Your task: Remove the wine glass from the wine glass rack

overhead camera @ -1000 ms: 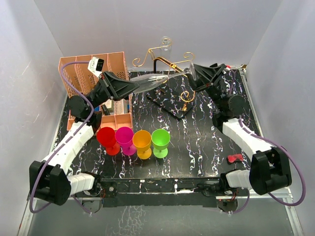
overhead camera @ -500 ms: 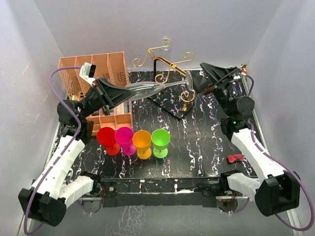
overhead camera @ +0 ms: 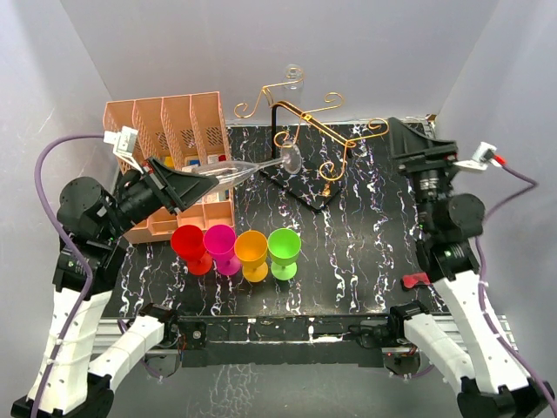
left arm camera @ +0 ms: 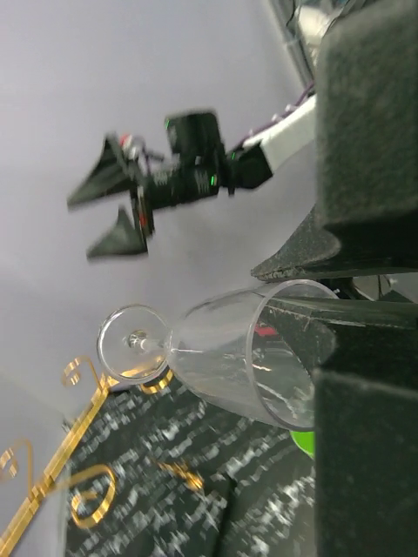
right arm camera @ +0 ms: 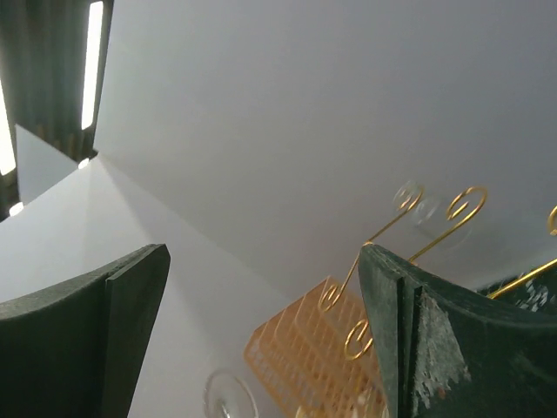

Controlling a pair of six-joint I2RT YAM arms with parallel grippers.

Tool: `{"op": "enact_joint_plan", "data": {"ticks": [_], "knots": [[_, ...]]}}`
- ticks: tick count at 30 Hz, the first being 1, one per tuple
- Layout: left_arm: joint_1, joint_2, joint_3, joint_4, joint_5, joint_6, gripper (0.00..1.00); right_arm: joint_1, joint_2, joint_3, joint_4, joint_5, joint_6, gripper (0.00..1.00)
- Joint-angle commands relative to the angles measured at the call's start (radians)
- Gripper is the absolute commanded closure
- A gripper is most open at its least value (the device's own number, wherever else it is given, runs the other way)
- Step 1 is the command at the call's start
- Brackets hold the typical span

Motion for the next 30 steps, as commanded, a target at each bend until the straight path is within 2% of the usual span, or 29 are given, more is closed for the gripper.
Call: {"op": "enact_joint_plan", "data": {"ticks": [1,4,8,11,15,17,22,25,30], "knots": [[-0.005,0.033,0.076,-0.357,-0.108,0.173,1.0,-0.005,-0.13,0.017,-0.031,0.279,-0.308,0.01],[-0.004,0.091,0.109,-0.458,-0.139,0.219,1.0,-0.005,-0.195,-0.001,-0.032,0.368,-0.381,0.01],[-0.006,0.196,0.122,-0.509,-0.143,0.241,1.0,-0.006,-0.248,-0.015,-0.032,0.447,-0.449,0.01],[-0.007,0.284,0.136,-0.523,-0.133,0.251,1.0,-0.007,-0.282,-0.026,-0.033,0.473,-0.476,0.01],[-0.032,0.392,0.194,-0.566,-0.195,0.272,1.0,-0.005,-0.32,-0.036,-0.033,0.496,-0.498,0.01],[-0.069,0.46,0.243,-0.607,-0.254,0.292,1.0,-0.005,-0.327,-0.04,-0.033,0.503,-0.504,0.01],[-0.269,0.634,0.411,-0.751,-0.495,0.336,1.0,-0.005,-0.329,-0.047,-0.033,0.508,-0.512,0.01],[-0.325,0.717,0.474,-0.835,-0.596,0.349,1.0,-0.006,-0.328,-0.051,-0.034,0.508,-0.514,0.01],[-0.383,0.813,0.532,-0.926,-0.67,0.363,1.0,-0.006,-0.325,-0.054,-0.033,0.512,-0.522,0.01]]}}
